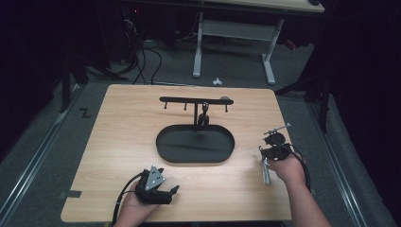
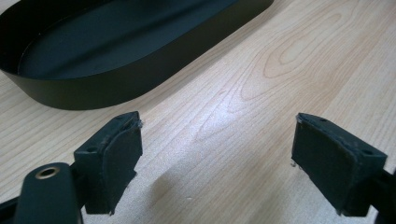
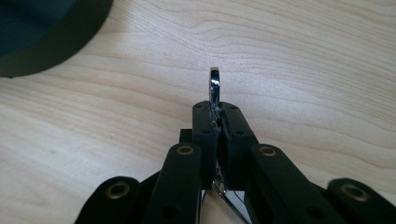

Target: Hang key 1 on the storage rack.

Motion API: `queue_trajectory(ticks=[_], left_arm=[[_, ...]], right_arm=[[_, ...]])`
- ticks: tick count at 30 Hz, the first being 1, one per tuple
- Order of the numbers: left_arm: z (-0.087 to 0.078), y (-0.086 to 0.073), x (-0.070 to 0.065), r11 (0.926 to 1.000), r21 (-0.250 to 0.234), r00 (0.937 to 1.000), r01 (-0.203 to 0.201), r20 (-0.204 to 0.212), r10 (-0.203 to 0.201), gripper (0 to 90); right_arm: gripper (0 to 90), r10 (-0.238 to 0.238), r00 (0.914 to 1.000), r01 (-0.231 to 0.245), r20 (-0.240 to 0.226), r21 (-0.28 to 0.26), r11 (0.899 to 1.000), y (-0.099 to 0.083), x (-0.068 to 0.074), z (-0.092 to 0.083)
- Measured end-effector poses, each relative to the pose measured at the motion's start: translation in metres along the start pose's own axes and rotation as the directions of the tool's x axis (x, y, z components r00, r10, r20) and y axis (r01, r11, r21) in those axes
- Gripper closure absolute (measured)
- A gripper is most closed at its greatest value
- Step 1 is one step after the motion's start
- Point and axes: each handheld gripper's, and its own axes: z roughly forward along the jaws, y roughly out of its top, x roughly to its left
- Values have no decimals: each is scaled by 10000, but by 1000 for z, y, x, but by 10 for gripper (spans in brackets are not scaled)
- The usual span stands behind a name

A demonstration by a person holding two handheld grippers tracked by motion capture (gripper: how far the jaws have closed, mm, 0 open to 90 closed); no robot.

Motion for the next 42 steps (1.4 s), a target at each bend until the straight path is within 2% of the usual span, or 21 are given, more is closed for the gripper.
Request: queue_trajectory(ticks=[2, 13, 18, 25, 42], left_arm=[[0, 0, 0, 10000, 4, 10000, -14, 25, 14, 167], [0, 1, 0, 10000, -33, 10000, 11, 61, -11, 167], [0, 1, 0, 10000, -46, 10000, 17, 61, -17, 169], [0, 1, 0, 9999, -95, 10000, 47, 45, -46, 169], [0, 1, 1, 9999, -129, 10000, 72, 60, -72, 168]], right_arm=[[864, 27, 9999, -28, -134, -82, 10000, -1, 1, -9], [864, -401, 9991, 393, -152, -500, 9980, -1, 7, -55], [864, -624, 9978, 606, -243, -696, 9957, 0, 12, -68], [864, -812, 9960, 780, -380, -799, 9937, 3, 20, -77], [864, -1088, 9930, 1061, -462, -582, 9927, 11, 32, -85]])
